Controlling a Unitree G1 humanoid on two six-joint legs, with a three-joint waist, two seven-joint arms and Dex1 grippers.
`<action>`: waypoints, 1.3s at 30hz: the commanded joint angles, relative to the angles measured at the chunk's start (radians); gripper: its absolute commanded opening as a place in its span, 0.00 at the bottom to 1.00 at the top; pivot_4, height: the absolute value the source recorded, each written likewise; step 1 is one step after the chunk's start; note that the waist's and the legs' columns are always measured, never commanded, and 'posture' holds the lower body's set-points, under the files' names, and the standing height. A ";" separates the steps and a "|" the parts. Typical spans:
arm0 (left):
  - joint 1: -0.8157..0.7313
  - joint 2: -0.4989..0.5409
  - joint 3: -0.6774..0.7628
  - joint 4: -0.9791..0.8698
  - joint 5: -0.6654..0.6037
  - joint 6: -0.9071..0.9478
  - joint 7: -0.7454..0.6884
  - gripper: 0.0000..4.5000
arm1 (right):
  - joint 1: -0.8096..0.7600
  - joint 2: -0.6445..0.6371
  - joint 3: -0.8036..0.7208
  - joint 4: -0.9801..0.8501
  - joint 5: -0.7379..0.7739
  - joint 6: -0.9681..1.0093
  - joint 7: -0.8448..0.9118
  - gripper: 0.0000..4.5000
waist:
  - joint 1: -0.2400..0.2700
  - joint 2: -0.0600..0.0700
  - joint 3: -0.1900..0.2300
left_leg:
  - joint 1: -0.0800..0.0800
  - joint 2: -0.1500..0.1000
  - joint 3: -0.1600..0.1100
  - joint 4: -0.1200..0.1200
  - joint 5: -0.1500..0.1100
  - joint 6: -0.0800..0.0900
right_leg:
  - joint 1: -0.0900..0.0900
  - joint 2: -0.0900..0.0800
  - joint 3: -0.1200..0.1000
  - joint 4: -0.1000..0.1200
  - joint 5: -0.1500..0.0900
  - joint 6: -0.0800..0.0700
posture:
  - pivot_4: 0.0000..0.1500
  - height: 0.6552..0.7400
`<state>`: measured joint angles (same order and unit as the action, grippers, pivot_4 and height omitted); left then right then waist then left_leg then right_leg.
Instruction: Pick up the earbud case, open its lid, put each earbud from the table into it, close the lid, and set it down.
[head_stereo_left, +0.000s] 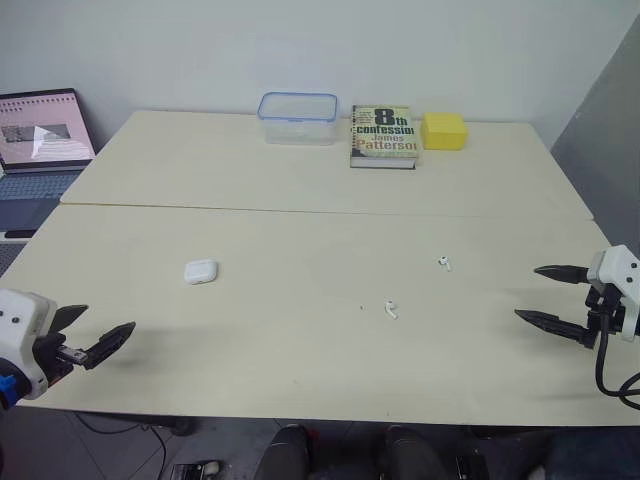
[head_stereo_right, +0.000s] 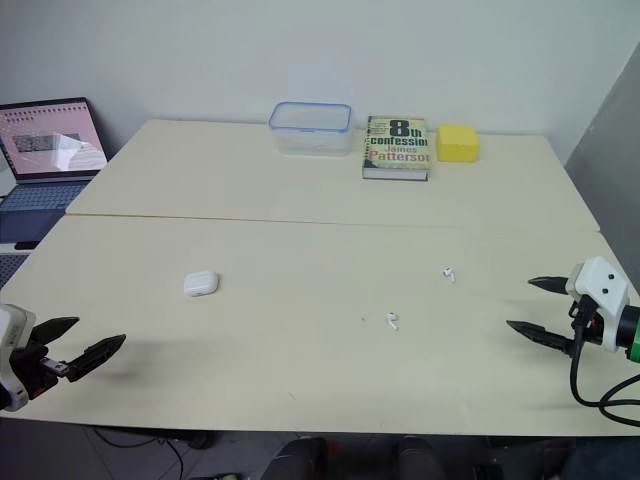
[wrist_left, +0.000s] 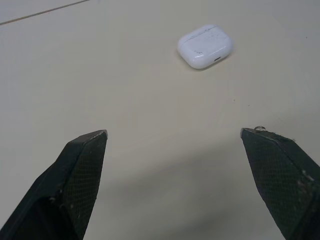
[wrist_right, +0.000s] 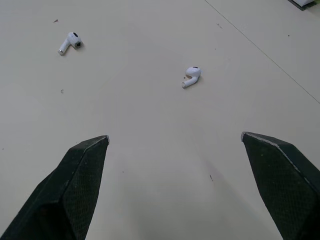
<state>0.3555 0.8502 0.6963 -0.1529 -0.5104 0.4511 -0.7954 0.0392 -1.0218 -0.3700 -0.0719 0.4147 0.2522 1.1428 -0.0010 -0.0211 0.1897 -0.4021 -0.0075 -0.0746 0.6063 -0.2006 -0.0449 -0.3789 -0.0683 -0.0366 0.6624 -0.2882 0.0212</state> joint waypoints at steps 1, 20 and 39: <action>-0.005 -0.008 0.049 -0.026 -0.011 -0.017 -0.004 1.00 | -0.025 -0.011 -0.002 0.009 -0.006 -0.015 0.010 0.99 | 0.000 0.000 0.000 | 0.000 0.000 0.000 0.000 0.000 0.000 | 0.000 0.000 0.000 0.000 0.000 0.000 | 1.00 1.00; -0.050 -0.017 0.053 -0.020 -0.070 -0.020 -0.103 1.00 | -0.074 0.017 0.029 0.042 -0.013 -0.043 0.021 0.99 | 0.000 0.000 0.000 | 0.000 0.000 0.000 0.000 0.000 0.000 | 0.000 0.002 0.000 0.000 0.001 0.002 | 1.00 1.00; -0.169 -0.421 -0.151 -0.263 -0.067 0.157 0.446 1.00 | -0.385 0.088 0.214 -0.230 0.130 0.193 -0.033 0.99 | 0.002 -0.001 -0.001 | 0.002 0.002 -0.003 0.004 0.000 0.000 | 0.004 0.009 0.002 0.001 0.006 0.008 | 1.00 1.00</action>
<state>0.2039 0.4378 0.5588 -0.3962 -0.5998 0.6060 -0.4077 -0.3144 -0.9355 -0.1595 -0.2650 0.5133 0.4105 1.1233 0.0010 -0.0220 0.1889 -0.4001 -0.0046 -0.0781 0.6106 -0.2004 -0.0451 -0.3742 -0.0569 -0.0349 0.6627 -0.2816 0.0285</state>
